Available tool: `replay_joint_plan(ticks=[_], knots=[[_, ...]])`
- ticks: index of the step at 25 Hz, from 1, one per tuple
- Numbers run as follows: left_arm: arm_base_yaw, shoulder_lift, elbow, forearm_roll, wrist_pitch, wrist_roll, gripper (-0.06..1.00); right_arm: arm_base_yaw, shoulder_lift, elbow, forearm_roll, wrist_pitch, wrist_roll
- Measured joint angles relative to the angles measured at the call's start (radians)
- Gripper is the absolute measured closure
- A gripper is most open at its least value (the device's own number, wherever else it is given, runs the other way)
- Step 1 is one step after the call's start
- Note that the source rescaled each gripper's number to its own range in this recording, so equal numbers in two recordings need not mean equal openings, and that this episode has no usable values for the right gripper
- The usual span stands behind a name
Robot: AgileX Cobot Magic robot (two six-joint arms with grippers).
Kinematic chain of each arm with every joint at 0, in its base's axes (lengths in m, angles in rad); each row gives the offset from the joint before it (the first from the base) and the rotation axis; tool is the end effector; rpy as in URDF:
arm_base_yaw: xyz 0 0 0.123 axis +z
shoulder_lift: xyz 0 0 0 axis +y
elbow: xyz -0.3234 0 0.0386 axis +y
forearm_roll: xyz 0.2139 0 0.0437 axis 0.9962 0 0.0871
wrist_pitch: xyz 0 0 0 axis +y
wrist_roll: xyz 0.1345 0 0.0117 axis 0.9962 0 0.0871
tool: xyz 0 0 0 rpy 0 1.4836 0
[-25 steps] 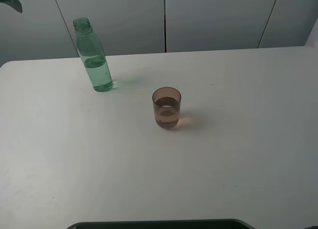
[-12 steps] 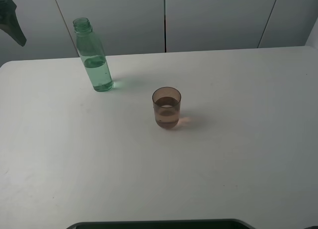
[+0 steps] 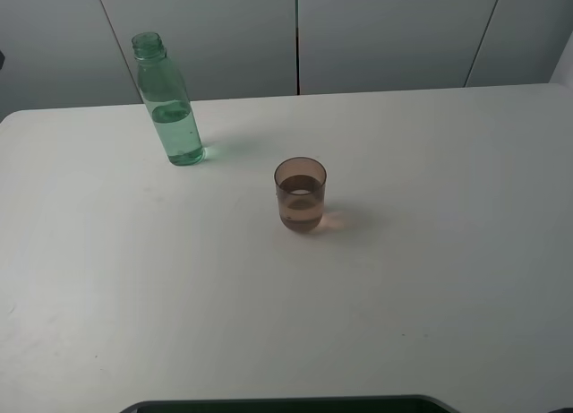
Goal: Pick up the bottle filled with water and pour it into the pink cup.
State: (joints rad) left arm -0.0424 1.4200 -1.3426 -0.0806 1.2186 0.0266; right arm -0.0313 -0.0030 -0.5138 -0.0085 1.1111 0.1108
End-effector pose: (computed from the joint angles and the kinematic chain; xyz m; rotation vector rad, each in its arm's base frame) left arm 0.2533 -0.0210 0.3497 0.0764 2.7771 -0.1162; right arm -0.0412 0.0003 0.2387 0.1483 2.0728 0.0384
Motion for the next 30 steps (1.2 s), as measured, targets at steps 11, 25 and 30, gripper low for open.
replay_joint_plan(ticks=[11, 25, 30], knots=[[0.0, -0.403, 0.389, -0.05, 0.002, 0.033, 0.01, 0.0, 0.0, 0.0, 0.0, 0.0, 0.0], [0.0, -0.918, 0.783, -0.05, -0.017, 0.106, 0.01, 0.0, 0.0, 0.0, 0.0, 0.0, 0.0], [0.0, -1.043, 0.797, -0.054, -0.085, 0.11, 0.01, 0.0, 0.0, 0.0, 0.0, 0.0, 0.0]])
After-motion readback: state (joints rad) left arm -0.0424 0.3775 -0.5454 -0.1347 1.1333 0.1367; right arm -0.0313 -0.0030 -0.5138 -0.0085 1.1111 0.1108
